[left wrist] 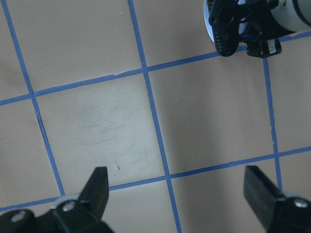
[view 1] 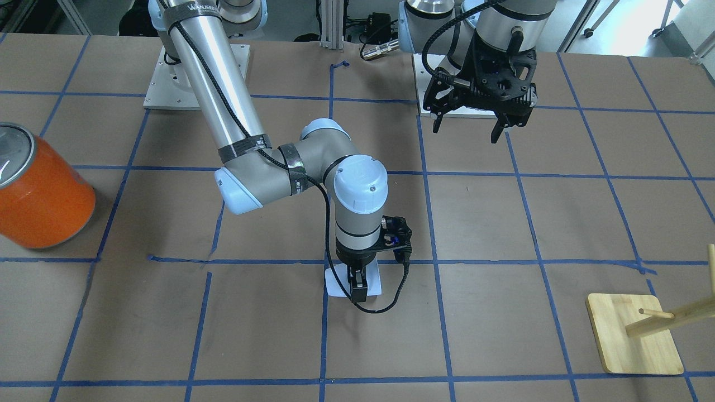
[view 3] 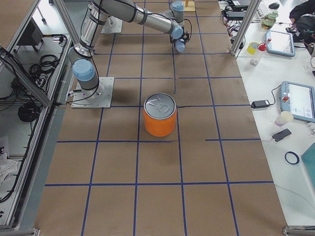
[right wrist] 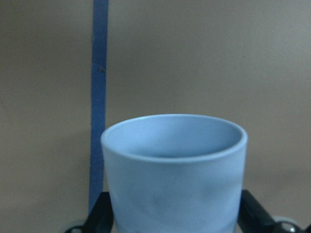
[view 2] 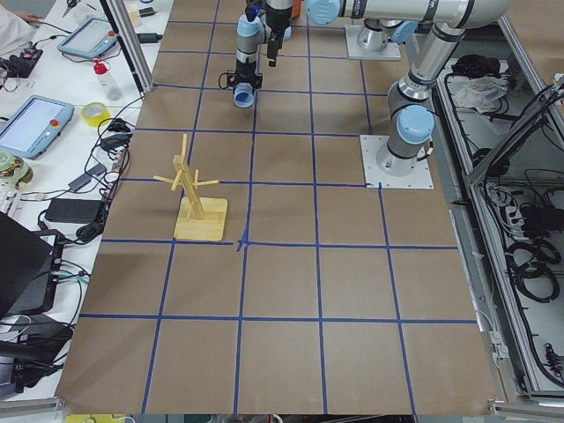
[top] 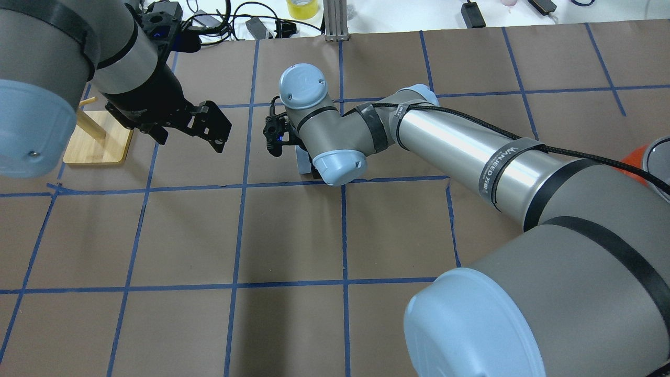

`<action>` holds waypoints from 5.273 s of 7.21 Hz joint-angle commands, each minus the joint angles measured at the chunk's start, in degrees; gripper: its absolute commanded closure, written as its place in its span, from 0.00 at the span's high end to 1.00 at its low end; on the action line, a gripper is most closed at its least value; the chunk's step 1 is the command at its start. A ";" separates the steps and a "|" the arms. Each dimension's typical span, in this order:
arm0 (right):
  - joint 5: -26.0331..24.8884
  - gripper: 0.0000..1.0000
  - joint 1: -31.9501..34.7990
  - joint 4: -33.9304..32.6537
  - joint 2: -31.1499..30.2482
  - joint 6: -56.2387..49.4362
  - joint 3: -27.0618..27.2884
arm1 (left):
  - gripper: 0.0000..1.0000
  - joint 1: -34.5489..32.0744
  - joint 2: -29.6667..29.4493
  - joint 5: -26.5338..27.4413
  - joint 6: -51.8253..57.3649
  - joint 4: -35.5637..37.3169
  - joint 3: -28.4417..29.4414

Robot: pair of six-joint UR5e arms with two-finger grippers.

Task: Flip cup
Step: 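Carry the white cup toward the table center and lay it on its side, then raise the right gripper back to rest while the left arm moves toward the cup, then lower the left gripper onto the lying white cup and grasp it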

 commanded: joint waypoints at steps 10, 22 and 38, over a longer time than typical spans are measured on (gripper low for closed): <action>-2.62 1.00 -18.33 21.61 -23.71 13.05 0.94 | 1.00 6.50 -1.06 -0.35 -2.69 1.85 2.03; 2.75 1.00 -24.51 38.87 -35.60 72.93 -0.29 | 1.00 -4.21 -22.12 -6.85 -103.87 25.54 -0.98; 2.92 1.00 -24.42 36.85 -35.60 68.29 0.68 | 0.96 -11.52 -38.24 1.15 -123.31 27.42 4.57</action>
